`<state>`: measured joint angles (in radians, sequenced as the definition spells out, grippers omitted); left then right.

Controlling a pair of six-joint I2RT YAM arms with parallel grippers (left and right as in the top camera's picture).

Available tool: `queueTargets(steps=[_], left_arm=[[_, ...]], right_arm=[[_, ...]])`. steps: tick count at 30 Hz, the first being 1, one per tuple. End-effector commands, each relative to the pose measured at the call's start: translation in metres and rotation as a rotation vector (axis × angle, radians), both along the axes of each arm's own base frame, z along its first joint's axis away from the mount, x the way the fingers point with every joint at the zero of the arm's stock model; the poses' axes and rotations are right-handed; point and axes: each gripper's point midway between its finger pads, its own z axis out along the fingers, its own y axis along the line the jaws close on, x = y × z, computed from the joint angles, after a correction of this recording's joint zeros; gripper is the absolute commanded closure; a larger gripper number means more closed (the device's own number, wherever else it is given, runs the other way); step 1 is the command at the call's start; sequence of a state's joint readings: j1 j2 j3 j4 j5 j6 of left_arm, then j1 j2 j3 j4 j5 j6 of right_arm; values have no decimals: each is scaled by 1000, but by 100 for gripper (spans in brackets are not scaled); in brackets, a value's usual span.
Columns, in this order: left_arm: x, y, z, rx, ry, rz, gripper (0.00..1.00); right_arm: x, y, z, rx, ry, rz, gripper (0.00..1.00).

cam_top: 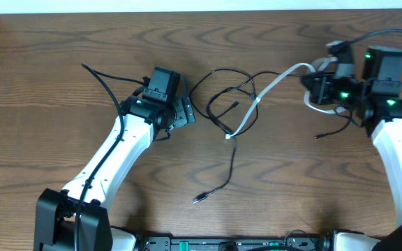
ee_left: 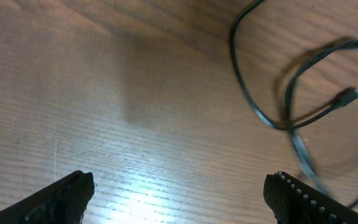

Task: Untangle cables
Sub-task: 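Pull the white cable right with the right gripper, away from black cables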

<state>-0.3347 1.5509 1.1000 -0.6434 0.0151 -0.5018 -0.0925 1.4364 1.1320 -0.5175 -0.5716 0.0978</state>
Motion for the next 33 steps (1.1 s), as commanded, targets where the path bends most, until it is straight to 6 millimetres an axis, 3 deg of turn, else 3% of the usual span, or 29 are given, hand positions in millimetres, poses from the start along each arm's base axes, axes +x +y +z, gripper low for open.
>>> queueTargets(steps=[1,4,8,18,26,31,33], left_arm=[[-1,5,-2,26,-3,1,8],[0,5,-2,27,-3,1,7],[0,5,-2,27,-3,1,7],[0,5,-2,27,-3,1,2],[0,5,-2,27,-3,1,2],[0,5,-2,27,-3,1,2],[0,5,-2,27,-3,1,1]], right_arm=[[7,-69,-29,-200,78,-259,99],[-1,-106,-44,-271,153,-412,99],[-10,-133,-53,-314,208,-497,99],[-38,-171,-66,-377,320,-610,99],[-74,-225,-72,-575,406,-945,99],[-71,-230,-88,-589,382,-966,99],[-70,-241,-91,-634,368,-1008,99]])
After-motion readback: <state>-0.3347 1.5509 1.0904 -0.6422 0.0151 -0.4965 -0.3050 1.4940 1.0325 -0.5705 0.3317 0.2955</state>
